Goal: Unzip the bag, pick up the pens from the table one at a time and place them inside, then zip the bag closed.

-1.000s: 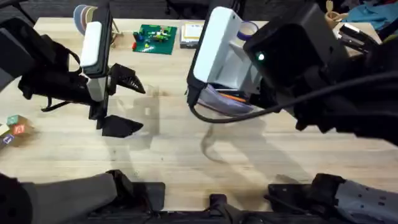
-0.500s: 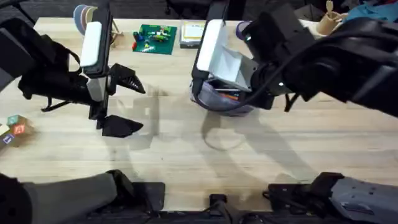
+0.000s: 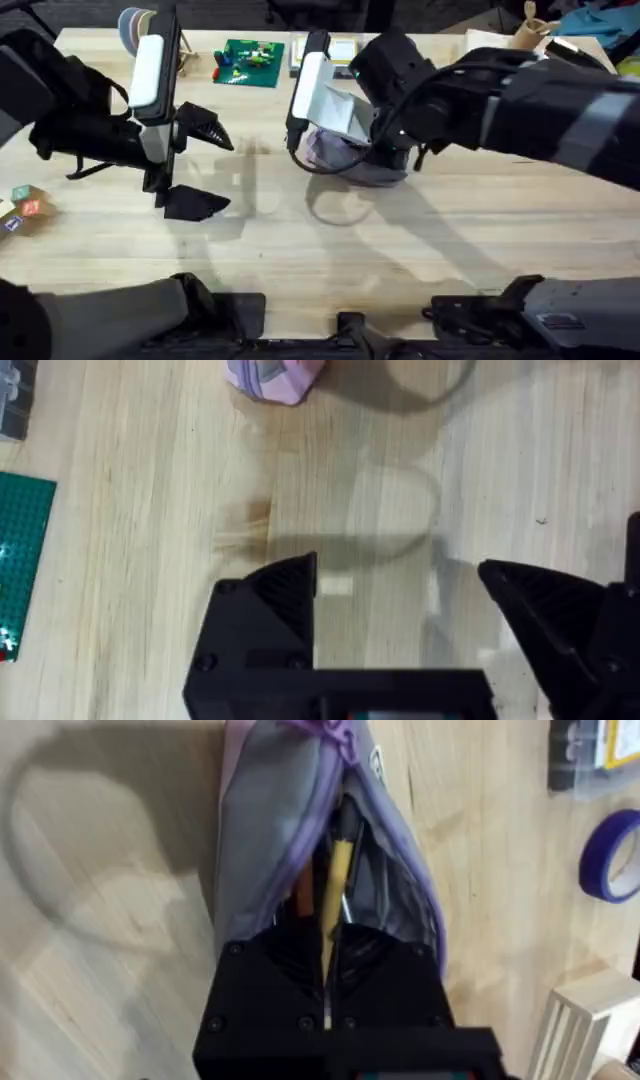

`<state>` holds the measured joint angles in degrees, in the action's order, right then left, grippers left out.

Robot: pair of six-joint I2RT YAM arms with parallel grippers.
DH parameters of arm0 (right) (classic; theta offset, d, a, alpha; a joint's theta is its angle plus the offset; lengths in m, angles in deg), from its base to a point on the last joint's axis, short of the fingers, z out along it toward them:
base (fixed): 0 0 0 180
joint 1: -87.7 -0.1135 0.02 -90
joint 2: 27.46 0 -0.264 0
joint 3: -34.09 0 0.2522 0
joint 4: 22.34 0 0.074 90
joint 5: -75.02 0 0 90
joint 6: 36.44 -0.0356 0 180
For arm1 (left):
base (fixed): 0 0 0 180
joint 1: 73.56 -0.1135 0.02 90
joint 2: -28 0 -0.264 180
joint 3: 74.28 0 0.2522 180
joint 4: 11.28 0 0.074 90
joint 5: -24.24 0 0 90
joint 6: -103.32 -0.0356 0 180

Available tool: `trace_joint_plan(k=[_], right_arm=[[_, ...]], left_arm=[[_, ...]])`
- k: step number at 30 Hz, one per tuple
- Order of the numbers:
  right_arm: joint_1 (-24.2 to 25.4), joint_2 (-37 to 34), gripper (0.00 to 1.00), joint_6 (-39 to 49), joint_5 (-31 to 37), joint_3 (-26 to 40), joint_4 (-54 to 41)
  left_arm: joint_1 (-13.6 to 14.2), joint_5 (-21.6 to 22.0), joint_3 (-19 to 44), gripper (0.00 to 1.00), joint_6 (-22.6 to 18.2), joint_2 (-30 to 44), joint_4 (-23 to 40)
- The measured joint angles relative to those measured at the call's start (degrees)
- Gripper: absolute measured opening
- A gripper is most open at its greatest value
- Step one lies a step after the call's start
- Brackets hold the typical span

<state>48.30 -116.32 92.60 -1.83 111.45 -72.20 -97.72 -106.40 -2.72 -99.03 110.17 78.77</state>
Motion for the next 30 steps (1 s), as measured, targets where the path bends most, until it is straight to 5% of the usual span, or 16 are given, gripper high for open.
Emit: trace_joint_plan(k=[10,17,30], right_arm=[[0.0,-6.15,0.045,0.01,0.18,0.11,4.56],[0.49,-7.03,0.954,0.44,1.68,1.27,5.32],[0.46,-5.22,0.996,-0.28,1.92,1.33,4.68]], left_arm=[[0.0,0.0,0.0,0.995,0.0,0.0,0.0],[0.0,0.0,0.0,0.993,0.0,0.0,0.0],[0.0,-0.18,0.0,0.993,0.0,0.0,-0.01]])
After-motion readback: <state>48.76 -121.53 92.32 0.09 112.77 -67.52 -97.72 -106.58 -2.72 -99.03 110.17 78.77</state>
